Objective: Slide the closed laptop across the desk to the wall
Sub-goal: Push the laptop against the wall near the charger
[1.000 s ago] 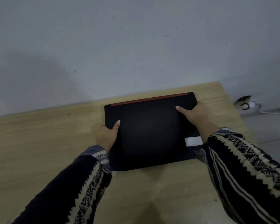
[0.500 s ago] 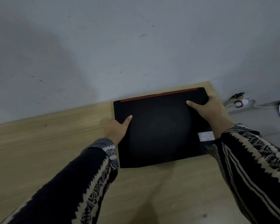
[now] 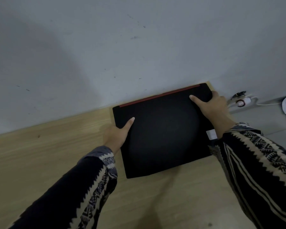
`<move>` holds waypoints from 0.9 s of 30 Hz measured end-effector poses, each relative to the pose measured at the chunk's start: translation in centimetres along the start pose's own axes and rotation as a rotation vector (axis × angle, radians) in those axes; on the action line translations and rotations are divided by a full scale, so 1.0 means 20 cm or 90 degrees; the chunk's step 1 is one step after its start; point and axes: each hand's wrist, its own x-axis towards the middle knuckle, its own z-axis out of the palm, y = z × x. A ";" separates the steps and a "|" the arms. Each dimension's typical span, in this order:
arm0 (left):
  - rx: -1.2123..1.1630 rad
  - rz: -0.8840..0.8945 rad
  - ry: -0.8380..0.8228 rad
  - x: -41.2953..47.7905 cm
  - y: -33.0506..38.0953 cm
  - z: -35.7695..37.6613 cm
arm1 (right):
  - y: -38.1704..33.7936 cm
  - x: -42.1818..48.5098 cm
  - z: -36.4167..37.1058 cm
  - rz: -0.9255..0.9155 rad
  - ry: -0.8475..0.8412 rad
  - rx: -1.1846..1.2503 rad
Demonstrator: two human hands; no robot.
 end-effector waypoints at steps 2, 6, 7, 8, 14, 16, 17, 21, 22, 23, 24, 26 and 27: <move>-0.030 0.002 0.004 0.01 0.02 0.02 | -0.01 0.03 0.00 0.011 0.012 -0.012; -0.062 0.015 -0.022 0.03 0.05 0.07 | 0.01 0.09 -0.02 0.018 0.030 -0.035; -0.069 0.015 -0.031 0.04 0.06 0.09 | 0.03 0.10 -0.02 0.026 0.031 -0.039; -0.074 0.017 -0.036 0.04 0.06 0.11 | 0.05 0.11 -0.02 0.032 0.032 -0.043; -0.032 0.059 -0.026 0.06 0.09 0.17 | 0.11 0.13 0.00 0.038 0.051 -0.042; 0.004 0.074 -0.011 0.06 0.10 0.17 | 0.10 0.14 0.01 0.036 0.064 -0.048; 0.029 0.082 -0.005 0.07 0.11 0.16 | 0.10 0.14 0.01 0.038 0.068 -0.047; 0.150 0.115 0.009 0.08 0.17 0.13 | 0.09 0.15 0.02 0.045 0.090 -0.049; 0.184 0.123 0.011 0.09 0.18 0.12 | 0.09 0.15 0.02 0.045 0.094 -0.054; 0.212 0.126 0.012 0.09 0.18 0.12 | 0.09 0.15 0.02 0.041 0.099 -0.061; 0.229 0.127 0.014 0.09 0.18 0.12 | 0.08 0.15 0.02 0.037 0.104 -0.069; 0.243 0.127 0.012 0.10 0.17 0.12 | 0.07 0.14 0.03 0.035 0.113 -0.088; 0.250 0.130 0.010 0.10 0.16 0.12 | 0.06 0.13 0.04 0.038 0.118 -0.104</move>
